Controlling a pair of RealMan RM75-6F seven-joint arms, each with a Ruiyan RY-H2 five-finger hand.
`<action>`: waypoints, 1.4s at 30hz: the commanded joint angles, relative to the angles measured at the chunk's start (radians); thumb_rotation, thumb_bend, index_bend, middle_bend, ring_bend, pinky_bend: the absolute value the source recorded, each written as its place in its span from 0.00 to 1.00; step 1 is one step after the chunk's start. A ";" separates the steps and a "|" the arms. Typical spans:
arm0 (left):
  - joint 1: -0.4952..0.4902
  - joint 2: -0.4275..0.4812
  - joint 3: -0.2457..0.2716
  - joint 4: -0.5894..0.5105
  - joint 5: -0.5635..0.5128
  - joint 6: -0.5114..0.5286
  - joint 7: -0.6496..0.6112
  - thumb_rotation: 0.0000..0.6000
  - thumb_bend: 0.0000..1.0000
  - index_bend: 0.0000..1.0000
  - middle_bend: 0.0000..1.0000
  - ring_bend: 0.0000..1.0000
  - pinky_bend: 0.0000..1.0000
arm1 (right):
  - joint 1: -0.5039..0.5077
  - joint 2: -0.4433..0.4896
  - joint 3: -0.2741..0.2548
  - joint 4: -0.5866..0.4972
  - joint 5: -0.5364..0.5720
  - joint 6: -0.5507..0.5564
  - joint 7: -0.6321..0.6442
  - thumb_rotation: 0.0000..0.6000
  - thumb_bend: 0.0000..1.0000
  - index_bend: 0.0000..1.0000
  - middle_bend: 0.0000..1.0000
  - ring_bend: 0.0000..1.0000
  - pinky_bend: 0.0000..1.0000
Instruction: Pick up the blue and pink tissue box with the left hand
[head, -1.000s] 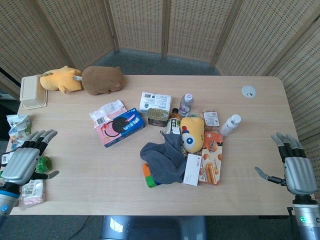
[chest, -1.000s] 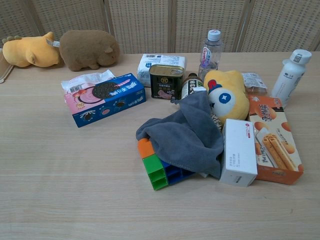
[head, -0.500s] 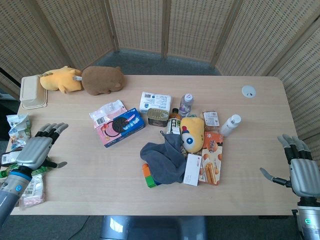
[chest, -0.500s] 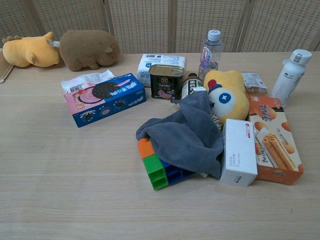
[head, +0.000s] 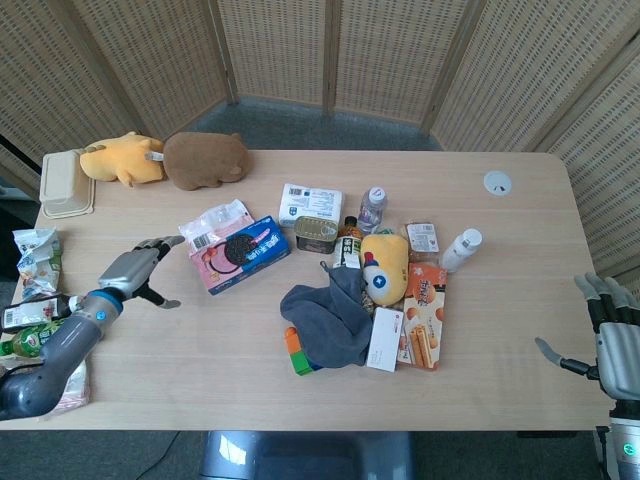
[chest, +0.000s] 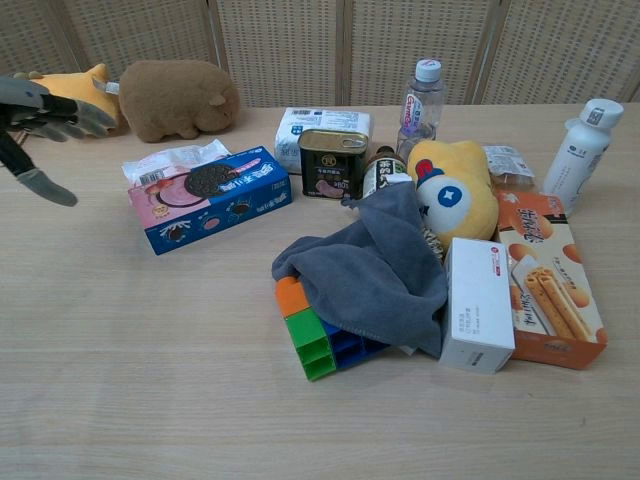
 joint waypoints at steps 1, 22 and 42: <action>-0.103 -0.083 -0.009 0.102 -0.120 -0.096 -0.034 1.00 0.01 0.00 0.00 0.00 0.00 | -0.005 0.006 0.003 0.001 0.008 0.003 0.000 0.57 0.20 0.00 0.00 0.00 0.00; -0.403 -0.338 0.089 0.484 -0.441 -0.307 -0.197 1.00 0.01 0.00 0.00 0.00 0.00 | -0.058 0.039 0.018 0.006 0.061 0.038 0.008 0.58 0.20 0.00 0.00 0.00 0.00; -0.405 -0.334 0.096 0.448 -0.341 -0.328 -0.303 1.00 0.01 0.00 0.00 0.00 0.00 | -0.077 0.052 0.027 -0.013 0.052 0.058 0.015 0.58 0.20 0.00 0.00 0.00 0.00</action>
